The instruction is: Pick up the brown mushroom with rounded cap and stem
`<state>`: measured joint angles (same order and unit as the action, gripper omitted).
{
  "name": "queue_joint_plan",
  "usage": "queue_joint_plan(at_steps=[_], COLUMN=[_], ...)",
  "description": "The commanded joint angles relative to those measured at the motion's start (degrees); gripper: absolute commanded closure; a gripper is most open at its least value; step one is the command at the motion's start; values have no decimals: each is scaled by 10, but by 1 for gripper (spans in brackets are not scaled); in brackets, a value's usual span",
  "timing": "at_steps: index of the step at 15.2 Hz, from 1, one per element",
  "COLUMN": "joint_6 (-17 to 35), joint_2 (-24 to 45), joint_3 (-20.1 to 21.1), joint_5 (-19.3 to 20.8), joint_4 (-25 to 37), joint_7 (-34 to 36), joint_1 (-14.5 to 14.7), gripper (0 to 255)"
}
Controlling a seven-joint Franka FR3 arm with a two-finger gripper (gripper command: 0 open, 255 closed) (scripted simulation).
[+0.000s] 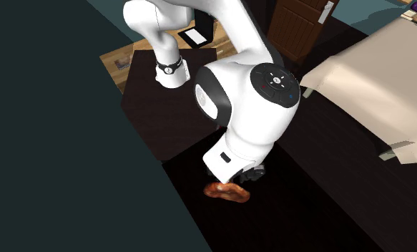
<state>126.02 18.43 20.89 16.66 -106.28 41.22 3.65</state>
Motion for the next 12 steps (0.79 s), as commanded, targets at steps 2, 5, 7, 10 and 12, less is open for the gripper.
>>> queue_joint_plan(at_steps=[2, 5, 7, 10, 12], joint_6=[1, 1, 1, -5, -17], joint_2=[1, 1, 1, -3, -10], joint_3=[0, 0, 0, 1, 3], joint_5=[1, 0, 0, -2, -7], joint_4=[0, 0, 0, 2, 9], joint_7=[0, 0, 0, -1, -5], joint_1=[0, 0, 0, 0, -1], gripper=[255, 255, 255, 255, 255])
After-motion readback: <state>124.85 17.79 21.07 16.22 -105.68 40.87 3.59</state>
